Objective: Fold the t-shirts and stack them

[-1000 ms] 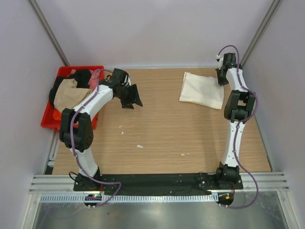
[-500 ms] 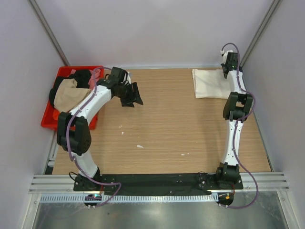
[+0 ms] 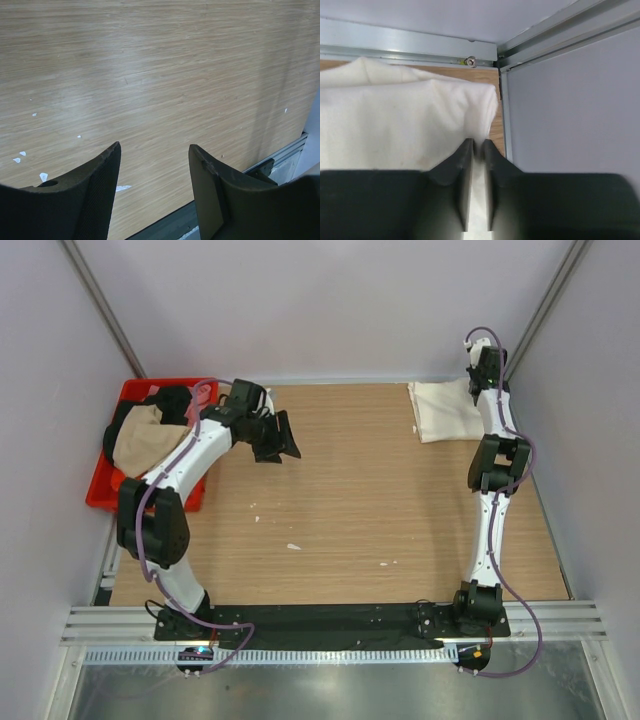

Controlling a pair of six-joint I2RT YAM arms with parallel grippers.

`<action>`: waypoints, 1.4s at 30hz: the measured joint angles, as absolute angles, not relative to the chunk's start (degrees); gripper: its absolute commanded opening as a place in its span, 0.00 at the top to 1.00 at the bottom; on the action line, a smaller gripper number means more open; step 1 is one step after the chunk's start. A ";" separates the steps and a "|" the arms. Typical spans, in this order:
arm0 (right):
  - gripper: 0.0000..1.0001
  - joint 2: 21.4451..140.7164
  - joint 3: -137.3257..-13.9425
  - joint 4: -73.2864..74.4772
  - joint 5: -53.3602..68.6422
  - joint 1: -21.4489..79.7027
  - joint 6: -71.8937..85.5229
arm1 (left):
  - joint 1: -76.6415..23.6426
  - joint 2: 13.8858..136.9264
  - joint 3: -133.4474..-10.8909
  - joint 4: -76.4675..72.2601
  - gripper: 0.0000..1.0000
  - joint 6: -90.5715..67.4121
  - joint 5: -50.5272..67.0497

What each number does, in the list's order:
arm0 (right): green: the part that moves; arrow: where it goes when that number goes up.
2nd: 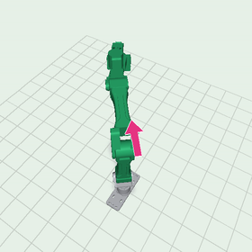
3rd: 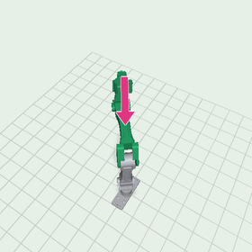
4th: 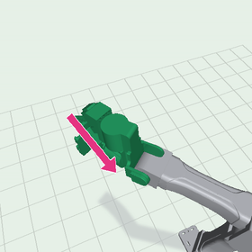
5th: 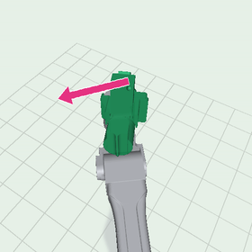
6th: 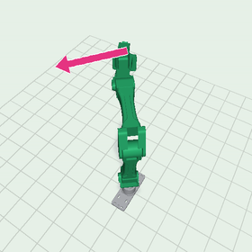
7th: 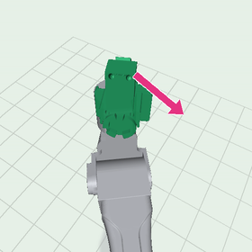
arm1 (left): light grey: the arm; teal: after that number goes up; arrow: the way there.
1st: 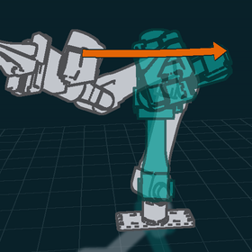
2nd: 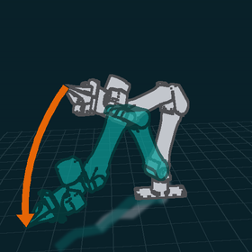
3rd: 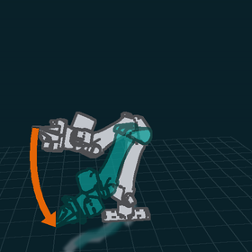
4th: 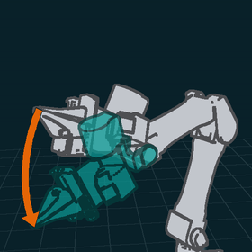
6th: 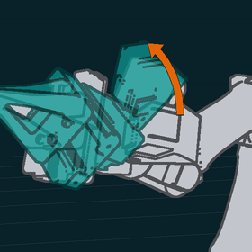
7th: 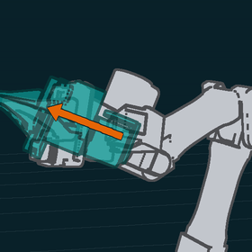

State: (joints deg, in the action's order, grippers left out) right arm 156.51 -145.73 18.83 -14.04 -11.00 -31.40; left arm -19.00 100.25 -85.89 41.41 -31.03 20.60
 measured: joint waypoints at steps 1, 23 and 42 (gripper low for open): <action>0.60 156.51 -145.71 18.48 -14.11 -11.03 -31.16 | -19.00 100.14 -85.89 41.43 0.41 -31.05 20.60; 0.99 130.39 -121.38 24.12 -5.17 -11.38 -2.48 | -19.00 86.43 -80.88 34.48 0.39 -30.85 22.50; 0.99 131.98 -112.29 32.64 2.15 -11.38 6.22 | -19.00 84.93 -78.89 34.04 0.39 -30.83 23.22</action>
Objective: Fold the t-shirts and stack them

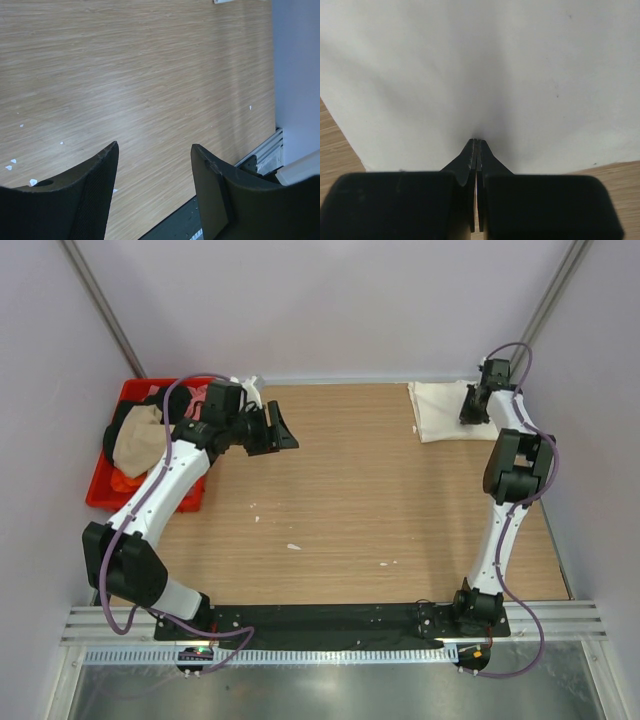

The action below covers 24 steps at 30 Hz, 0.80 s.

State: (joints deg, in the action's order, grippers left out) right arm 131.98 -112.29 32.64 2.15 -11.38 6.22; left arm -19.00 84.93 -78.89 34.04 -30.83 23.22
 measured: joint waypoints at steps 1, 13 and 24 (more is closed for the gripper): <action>0.99 132.27 -112.29 32.69 2.04 -11.38 6.22 | -19.00 84.93 -78.89 34.04 0.39 -30.83 23.20; 0.98 132.90 -114.13 36.47 1.23 -11.38 7.05 | -18.96 84.88 -79.44 34.81 0.38 -30.98 23.14; 0.58 110.19 -102.41 44.95 -5.04 -3.99 12.56 | -16.84 80.99 -87.74 37.58 0.33 -29.43 20.21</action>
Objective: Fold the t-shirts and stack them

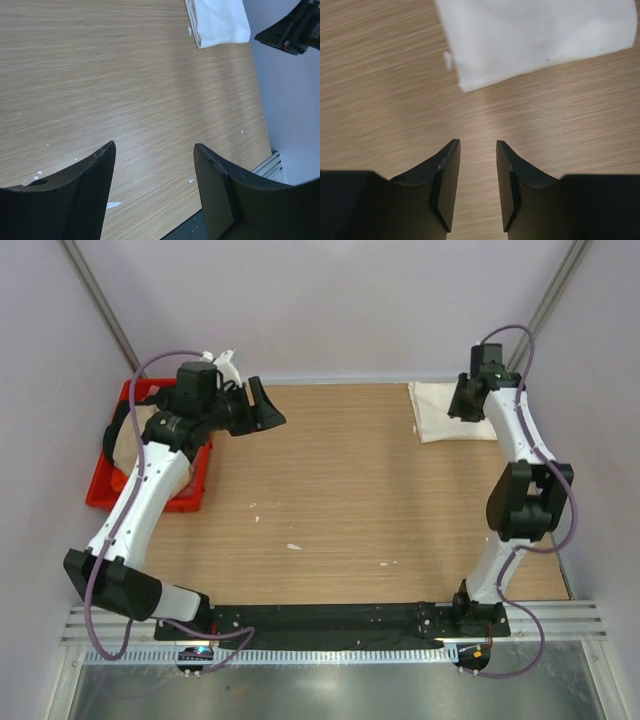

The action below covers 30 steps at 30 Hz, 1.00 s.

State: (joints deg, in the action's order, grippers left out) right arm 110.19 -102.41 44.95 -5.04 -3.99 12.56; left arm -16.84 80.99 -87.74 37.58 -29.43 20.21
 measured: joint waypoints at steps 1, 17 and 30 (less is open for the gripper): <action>0.55 106.28 -100.57 45.32 -5.26 -1.72 12.80 | -16.84 79.90 -87.74 38.06 0.29 -29.21 19.73; 0.00 59.55 -66.65 40.51 4.64 8.51 23.83 | -16.75 60.64 -77.73 44.64 0.01 -26.83 11.44; 0.00 50.00 -59.44 36.77 9.32 8.51 30.41 | -16.75 46.09 -69.97 42.70 0.00 -26.81 8.34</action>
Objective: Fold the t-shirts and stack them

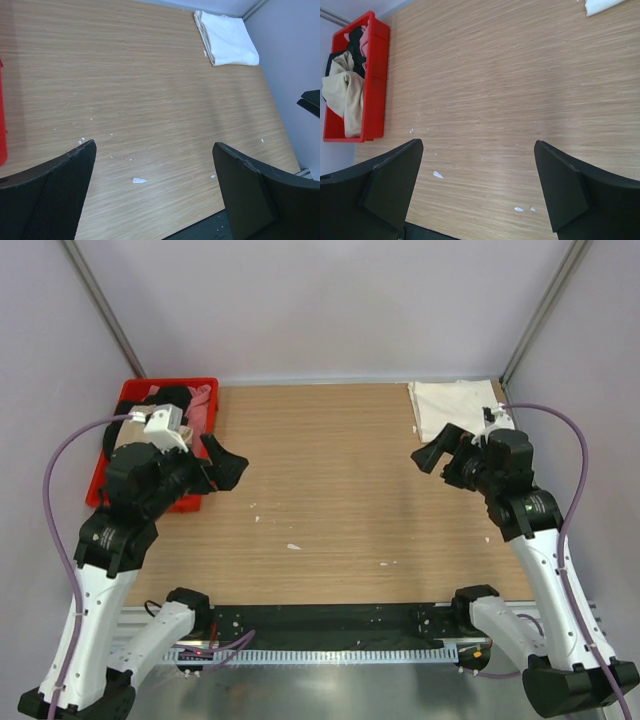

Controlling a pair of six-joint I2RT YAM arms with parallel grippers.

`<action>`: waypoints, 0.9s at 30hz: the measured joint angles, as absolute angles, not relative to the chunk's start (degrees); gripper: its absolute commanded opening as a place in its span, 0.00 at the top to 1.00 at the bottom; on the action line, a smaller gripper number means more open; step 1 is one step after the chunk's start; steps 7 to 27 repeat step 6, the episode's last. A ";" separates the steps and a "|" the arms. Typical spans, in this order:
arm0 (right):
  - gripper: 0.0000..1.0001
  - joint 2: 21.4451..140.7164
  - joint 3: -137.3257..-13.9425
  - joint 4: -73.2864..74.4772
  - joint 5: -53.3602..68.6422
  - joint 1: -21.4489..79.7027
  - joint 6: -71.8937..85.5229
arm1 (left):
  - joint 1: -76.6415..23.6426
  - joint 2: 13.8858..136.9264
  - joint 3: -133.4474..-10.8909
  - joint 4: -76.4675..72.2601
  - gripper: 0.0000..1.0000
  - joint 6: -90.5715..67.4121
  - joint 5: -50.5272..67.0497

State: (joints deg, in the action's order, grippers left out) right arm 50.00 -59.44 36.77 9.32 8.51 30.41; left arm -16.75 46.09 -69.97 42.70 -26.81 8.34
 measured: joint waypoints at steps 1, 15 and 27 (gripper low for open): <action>0.00 49.67 -59.35 36.53 9.37 8.51 30.61 | -16.75 45.76 -69.97 42.65 0.00 -26.79 8.12; 0.00 47.37 -59.13 34.65 9.39 8.51 31.05 | -16.75 46.09 -69.97 42.57 0.00 -26.72 7.66; 0.00 47.37 -59.13 34.65 9.39 8.51 31.05 | -16.75 46.09 -69.97 42.57 0.00 -26.72 7.66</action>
